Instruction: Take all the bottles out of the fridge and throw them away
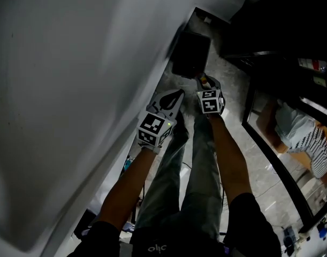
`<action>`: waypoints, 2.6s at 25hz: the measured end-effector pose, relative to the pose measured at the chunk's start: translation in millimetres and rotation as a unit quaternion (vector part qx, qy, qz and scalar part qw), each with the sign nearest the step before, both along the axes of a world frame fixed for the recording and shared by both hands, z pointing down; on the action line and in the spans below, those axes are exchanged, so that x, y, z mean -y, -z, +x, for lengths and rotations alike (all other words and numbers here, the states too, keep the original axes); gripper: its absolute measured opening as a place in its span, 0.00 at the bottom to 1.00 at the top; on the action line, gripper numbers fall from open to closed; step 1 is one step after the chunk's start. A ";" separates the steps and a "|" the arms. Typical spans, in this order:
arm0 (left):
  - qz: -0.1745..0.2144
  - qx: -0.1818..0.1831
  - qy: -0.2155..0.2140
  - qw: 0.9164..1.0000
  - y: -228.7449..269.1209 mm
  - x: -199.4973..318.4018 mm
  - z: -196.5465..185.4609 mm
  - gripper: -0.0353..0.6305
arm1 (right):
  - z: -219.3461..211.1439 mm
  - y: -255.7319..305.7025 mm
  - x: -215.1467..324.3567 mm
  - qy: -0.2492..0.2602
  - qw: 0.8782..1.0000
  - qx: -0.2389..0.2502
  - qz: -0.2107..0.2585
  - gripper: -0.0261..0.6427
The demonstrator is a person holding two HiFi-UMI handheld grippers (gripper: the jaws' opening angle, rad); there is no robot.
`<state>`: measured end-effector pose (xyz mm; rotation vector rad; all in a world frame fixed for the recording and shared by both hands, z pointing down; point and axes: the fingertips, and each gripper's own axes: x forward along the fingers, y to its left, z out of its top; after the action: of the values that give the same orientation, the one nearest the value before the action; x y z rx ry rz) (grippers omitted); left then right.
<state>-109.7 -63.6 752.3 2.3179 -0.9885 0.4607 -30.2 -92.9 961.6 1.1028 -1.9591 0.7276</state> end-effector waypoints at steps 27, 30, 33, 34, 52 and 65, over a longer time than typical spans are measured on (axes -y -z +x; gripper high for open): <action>0.044 -0.003 -0.002 0.999 97.4 -10.3 1.3 0.06 | 28.9 167.1 -11.8 -0.028 0.994 0.026 0.102 0.19; 0.058 -0.007 -0.004 0.998 135.0 -11.9 2.5 0.06 | 33.0 228.2 -16.9 -0.041 0.990 0.036 0.133 0.12; 0.074 -0.010 -0.011 0.997 169.0 -15.5 5.7 0.06 | 39.1 289.2 -27.4 -0.054 0.984 0.045 0.161 0.06; 0.079 -0.011 -0.014 0.997 180.3 -16.6 7.2 0.06 | 40.8 309.5 -32.0 -0.057 0.983 0.049 0.168 0.05; 0.165 -0.036 -0.045 0.985 376.9 -25.3 108.8 0.06 | 115.6 573.0 -85.2 -0.096 0.953 0.117 0.264 0.05; 0.185 -0.058 -0.056 0.979 443.6 -38.8 237.0 0.06 | 273.0 636.8 -110.1 -0.108 0.941 0.111 0.300 0.05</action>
<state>127.3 -24.8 308.7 2.7087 -0.9550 0.1915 242.8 17.2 324.8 1.6781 -2.3571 0.3744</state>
